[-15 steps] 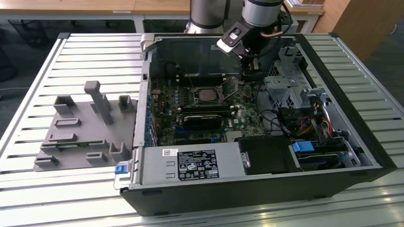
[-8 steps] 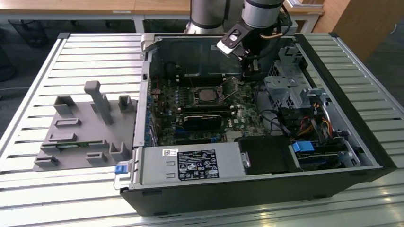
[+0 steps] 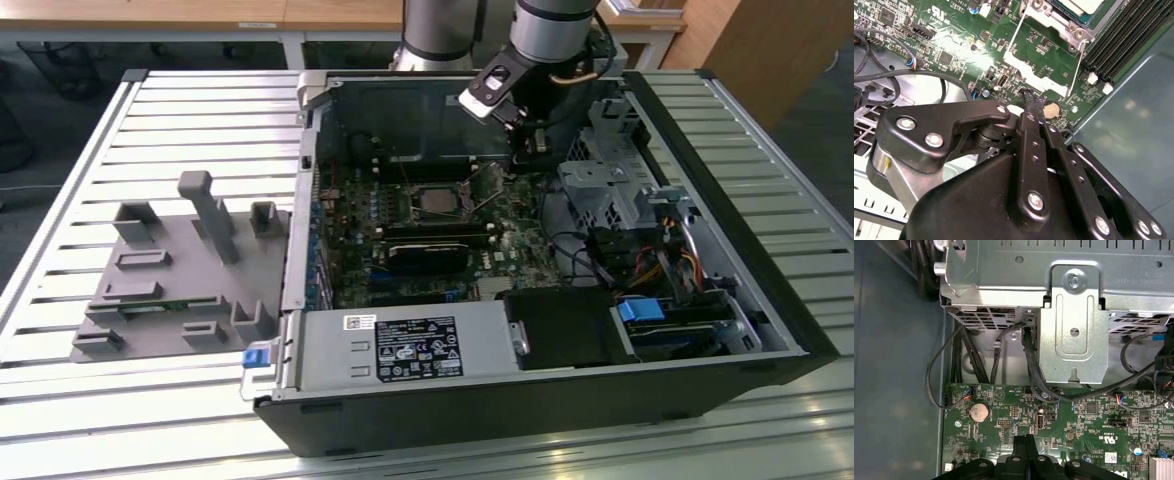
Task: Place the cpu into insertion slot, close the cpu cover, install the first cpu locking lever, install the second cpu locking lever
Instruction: 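Close the cpu cover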
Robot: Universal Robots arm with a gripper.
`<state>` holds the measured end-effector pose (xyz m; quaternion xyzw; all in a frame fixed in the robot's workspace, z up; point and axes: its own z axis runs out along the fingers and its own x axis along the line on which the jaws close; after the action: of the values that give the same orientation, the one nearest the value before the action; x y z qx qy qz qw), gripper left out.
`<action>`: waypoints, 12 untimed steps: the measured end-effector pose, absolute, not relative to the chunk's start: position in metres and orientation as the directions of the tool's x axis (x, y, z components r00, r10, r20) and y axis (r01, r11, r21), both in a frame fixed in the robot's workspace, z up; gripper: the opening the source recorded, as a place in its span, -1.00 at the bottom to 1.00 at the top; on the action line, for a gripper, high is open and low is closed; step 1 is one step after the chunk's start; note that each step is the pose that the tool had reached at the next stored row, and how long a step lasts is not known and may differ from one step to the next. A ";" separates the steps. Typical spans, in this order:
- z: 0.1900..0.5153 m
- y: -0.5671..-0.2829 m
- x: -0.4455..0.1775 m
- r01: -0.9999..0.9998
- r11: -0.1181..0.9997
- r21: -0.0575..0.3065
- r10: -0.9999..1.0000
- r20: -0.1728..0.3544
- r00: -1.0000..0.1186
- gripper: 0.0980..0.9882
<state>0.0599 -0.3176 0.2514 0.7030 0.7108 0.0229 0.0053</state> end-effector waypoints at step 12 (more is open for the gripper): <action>0.247 -0.318 0.063 0.999 0.024 0.037 0.999 0.025 -0.025 -0.98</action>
<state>0.0626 -0.3176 0.2469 0.6984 0.7154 0.0219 0.0043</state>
